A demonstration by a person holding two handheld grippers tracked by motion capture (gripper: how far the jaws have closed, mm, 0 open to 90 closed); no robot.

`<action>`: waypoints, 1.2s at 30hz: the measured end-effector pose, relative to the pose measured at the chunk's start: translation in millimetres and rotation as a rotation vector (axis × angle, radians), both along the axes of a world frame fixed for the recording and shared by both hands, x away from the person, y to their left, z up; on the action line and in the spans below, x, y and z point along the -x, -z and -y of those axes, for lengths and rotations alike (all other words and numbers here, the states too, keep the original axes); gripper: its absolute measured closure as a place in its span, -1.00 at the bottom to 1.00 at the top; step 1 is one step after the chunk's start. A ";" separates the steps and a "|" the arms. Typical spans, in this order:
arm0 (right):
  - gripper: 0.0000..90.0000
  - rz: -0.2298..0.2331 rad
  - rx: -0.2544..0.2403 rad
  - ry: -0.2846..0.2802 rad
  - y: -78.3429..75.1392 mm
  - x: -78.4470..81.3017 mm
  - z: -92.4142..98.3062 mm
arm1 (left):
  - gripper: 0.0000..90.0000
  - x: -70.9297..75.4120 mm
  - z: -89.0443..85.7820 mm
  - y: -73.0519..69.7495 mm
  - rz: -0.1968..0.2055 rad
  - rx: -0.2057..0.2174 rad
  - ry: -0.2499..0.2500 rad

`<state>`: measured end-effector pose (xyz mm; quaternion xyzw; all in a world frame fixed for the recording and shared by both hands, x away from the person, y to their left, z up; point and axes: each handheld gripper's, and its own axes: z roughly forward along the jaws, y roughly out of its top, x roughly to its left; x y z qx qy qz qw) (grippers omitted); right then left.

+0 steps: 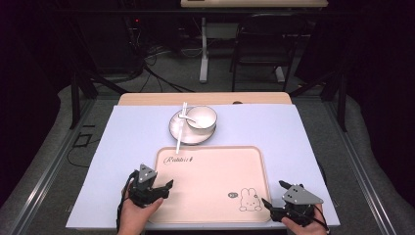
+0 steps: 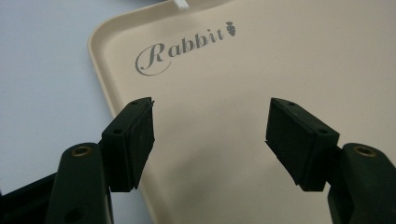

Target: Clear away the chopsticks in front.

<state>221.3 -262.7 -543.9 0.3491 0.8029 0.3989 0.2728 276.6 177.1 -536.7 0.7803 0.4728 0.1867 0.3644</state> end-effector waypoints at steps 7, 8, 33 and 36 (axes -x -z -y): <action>-0.59 0.005 -0.003 -0.009 -0.7 0.0 0.3 | -0.33 0.7 -2.0 0.2 0.005 -0.004 -0.012; -0.60 0.010 -0.004 -0.012 -1.6 1.0 -0.2 | -0.33 0.5 -2.9 0.5 0.007 -0.004 -0.013; -0.60 0.035 0.018 -0.012 -4.8 5.7 -1.0 | -0.16 -12.8 -10.8 -17.2 0.013 0.054 -0.054; -0.60 0.037 0.017 -0.011 -4.9 6.0 -0.8 | -0.13 -20.6 -8.6 -19.1 -0.001 0.047 -0.043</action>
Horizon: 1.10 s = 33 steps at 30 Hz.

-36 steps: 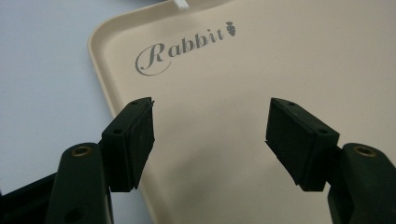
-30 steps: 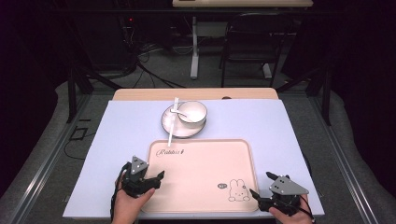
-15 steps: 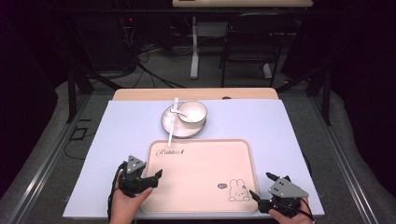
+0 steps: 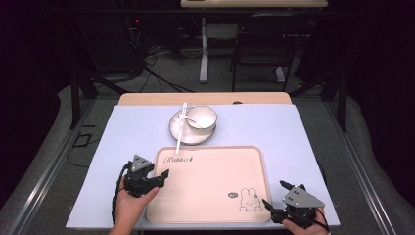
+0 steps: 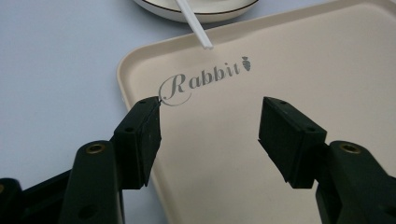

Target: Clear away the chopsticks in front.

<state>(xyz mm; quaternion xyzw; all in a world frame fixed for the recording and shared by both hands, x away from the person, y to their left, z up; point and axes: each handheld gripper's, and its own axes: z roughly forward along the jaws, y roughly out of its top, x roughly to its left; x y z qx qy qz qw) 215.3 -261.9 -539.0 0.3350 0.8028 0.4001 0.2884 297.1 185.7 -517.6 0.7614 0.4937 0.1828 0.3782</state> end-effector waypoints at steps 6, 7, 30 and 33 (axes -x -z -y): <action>-0.60 -0.001 0.002 0.002 -0.1 0.8 -0.6 | -0.10 -17.6 0.2 -9.3 -0.028 0.036 -0.017; -0.60 0.000 0.002 0.003 -0.1 0.9 -0.5 | -0.07 -20.9 0.0 -11.6 -0.025 0.042 -0.016; -0.61 0.005 0.001 0.005 -0.1 3.5 0.6 | 0.09 -98.4 -4.0 -31.2 -0.070 0.126 -0.087; -0.62 0.005 0.001 0.007 -0.1 4.0 1.3 | 0.10 -108.1 -1.7 -31.1 -0.077 0.122 -0.086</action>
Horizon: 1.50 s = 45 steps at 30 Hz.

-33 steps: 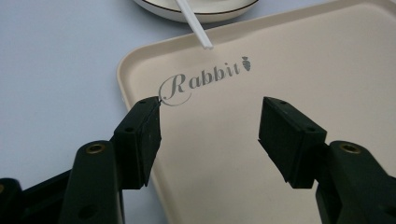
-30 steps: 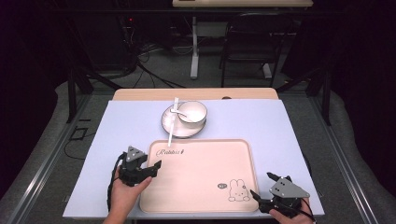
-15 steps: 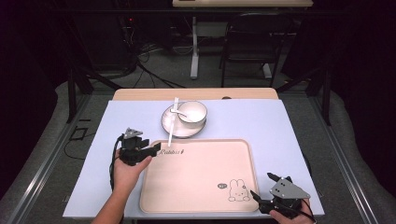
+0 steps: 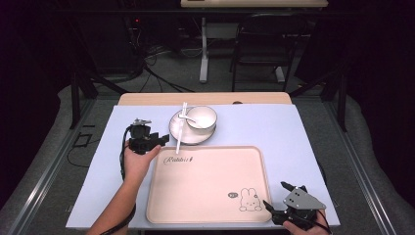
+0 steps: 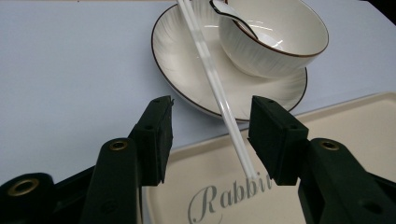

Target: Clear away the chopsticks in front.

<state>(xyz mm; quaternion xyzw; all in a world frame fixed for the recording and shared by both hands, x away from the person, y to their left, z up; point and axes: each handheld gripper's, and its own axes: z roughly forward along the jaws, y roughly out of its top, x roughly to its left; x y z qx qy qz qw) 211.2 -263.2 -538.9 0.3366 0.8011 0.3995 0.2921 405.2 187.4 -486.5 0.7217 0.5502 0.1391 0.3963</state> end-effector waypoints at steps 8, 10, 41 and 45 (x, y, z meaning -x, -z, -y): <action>-0.62 0.004 0.000 0.007 -0.2 1.7 1.4 | 0.16 -24.5 5.6 5.6 -0.036 0.042 -0.032; -0.62 0.004 -0.001 0.008 -0.2 1.9 1.5 | 0.18 -27.3 6.6 5.8 -0.036 0.038 -0.035; -0.62 0.005 -0.006 0.001 -1.0 3.3 2.9 | 0.51 -77.1 28.6 15.2 -0.117 -0.011 -0.076; -0.62 0.002 -0.006 0.000 -0.9 3.3 3.2 | 0.57 -80.7 29.2 17.9 -0.124 0.006 -0.083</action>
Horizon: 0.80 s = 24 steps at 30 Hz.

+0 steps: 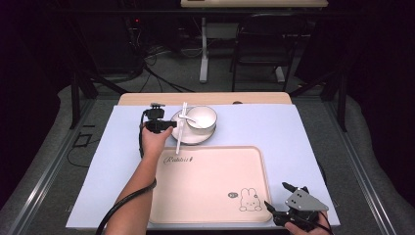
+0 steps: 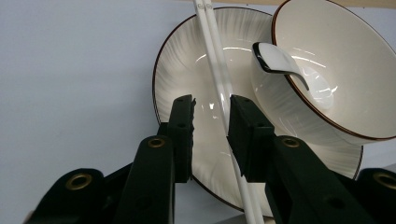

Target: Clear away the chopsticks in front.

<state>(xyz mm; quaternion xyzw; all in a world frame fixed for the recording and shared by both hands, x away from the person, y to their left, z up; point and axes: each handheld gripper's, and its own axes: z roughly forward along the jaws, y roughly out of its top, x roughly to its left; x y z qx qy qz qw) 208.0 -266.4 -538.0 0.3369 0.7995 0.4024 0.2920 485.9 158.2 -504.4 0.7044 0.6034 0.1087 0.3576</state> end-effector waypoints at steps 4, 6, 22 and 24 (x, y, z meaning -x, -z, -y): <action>-0.62 -0.001 0.001 -0.001 -0.1 -0.1 0.2 | 0.60 -3.8 2.4 1.8 -0.005 0.000 0.005; -0.62 -0.001 0.001 -0.001 -0.1 -0.1 0.1 | 0.61 -5.5 4.4 2.6 -0.006 -0.001 0.005; -0.62 0.000 0.000 -0.005 -0.3 0.0 0.5 | 0.66 -14.9 12.5 12.1 -0.021 0.003 0.001; -0.62 -0.001 0.000 -0.005 -0.2 0.0 0.5 | 0.67 -15.7 12.5 12.8 -0.023 0.007 -0.001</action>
